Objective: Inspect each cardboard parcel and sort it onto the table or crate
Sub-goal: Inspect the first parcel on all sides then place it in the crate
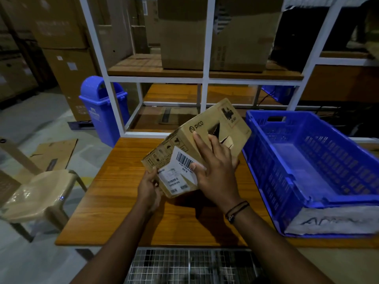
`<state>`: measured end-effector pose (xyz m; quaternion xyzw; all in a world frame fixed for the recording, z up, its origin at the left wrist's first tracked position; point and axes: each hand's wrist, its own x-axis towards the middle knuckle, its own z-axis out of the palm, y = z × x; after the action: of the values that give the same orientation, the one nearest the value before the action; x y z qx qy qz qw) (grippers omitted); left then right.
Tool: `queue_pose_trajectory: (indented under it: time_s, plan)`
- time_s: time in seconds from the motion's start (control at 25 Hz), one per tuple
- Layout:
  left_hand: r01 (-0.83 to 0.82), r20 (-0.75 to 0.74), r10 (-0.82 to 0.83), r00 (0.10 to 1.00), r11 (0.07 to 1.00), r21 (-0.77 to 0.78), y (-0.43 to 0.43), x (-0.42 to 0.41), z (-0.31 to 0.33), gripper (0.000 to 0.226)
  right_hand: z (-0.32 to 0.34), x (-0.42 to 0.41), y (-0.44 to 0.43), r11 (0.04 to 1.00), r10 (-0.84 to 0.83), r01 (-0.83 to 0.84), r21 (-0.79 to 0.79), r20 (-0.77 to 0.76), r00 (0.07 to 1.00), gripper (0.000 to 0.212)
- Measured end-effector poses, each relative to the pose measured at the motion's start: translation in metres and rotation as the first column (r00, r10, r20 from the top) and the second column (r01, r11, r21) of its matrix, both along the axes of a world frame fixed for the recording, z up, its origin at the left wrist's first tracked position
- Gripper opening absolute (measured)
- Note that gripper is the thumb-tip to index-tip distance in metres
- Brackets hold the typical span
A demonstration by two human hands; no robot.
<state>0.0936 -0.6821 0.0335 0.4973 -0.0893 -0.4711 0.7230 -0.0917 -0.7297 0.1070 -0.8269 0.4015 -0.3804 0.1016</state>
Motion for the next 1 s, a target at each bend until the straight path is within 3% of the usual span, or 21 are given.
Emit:
queue_pose_trajectory:
  time_s: [0.2, 0.36, 0.52, 0.72, 1.0]
  plan:
    - [0.006, 0.1, -0.002, 0.995, 0.999, -0.037, -0.01, -0.006, 0.006, 0.026, 0.008, -0.017, -0.013, 0.998, 0.026, -0.031, 0.058, 0.089, 0.996, 0.087]
    - [0.119, 0.313, -0.063, 0.948, 0.979, -0.163, -0.024, -0.022, 0.052, 0.039, 0.041, -0.053, -0.041, 0.992, 0.09, -0.113, 0.055, 0.31, 0.947, 0.081]
    - [0.23, 0.496, -0.073, 0.865, 0.936, -0.265, -0.057, -0.056, 0.106, 0.053, 0.082, -0.107, -0.069, 0.99, 0.142, -0.115, -0.086, 0.447, 0.883, 0.074]
    - [0.374, 0.594, -0.134, 0.793, 0.877, -0.301, -0.123, -0.117, 0.149, 0.063, 0.119, -0.186, -0.104, 0.995, 0.025, 0.026, -0.099, 0.486, 0.874, 0.074]
    - [0.529, 0.69, -0.216, 0.691, 0.801, -0.279, -0.181, -0.198, 0.151, 0.075, 0.117, -0.287, -0.166, 0.985, -0.171, 0.116, 0.128, 0.617, 0.768, 0.07]
